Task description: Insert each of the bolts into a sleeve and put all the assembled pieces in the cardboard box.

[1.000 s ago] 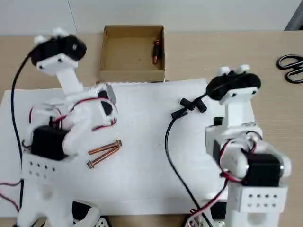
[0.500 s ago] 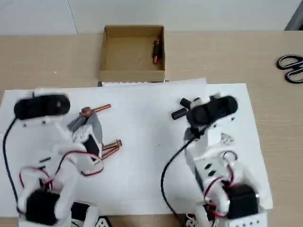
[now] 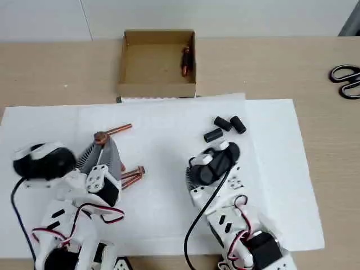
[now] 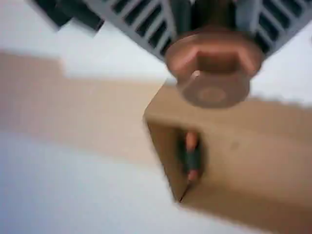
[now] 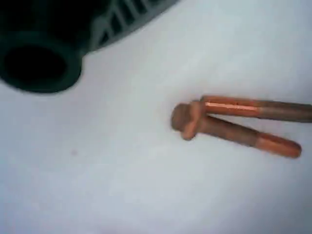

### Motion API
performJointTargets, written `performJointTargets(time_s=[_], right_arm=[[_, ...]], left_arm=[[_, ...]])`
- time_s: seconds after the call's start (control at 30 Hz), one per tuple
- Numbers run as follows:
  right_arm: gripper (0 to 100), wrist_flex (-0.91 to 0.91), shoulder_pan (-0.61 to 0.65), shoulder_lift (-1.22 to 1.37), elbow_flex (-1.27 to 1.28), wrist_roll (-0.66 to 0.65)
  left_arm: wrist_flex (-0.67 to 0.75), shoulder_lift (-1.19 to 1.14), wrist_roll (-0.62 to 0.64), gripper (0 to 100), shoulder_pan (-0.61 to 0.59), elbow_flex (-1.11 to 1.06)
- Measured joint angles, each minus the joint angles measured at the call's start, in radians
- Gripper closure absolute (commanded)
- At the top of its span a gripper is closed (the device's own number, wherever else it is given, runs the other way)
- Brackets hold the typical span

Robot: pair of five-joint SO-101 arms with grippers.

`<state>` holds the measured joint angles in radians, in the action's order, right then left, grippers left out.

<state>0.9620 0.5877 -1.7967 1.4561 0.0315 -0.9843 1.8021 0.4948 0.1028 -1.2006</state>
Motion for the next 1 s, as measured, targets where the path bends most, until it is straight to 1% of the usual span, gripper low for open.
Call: performJointTargets(time_s=[0.13,0.3,0.57,0.8,1.0], right_arm=[[99.7,-0.072,0.046,-0.003,0.055,0.000],[99.7,-0.147,0.132,-0.003,0.095,0.000],[99.7,-0.262,0.203,-0.003,0.172,0.000],[99.7,-0.272,0.270,-0.003,0.172,0.000],[99.7,-0.302,0.276,-0.003,0.172,0.000]], left_arm=[[0.074,-0.002,0.038,99,0.000,-0.029],[0.118,-0.002,0.074,99,0.005,-0.058],[0.129,-0.002,0.183,99,0.158,-0.060],[0.129,-0.002,0.192,99,0.219,-0.075],[0.129,-0.002,0.180,99,0.253,-0.127]])
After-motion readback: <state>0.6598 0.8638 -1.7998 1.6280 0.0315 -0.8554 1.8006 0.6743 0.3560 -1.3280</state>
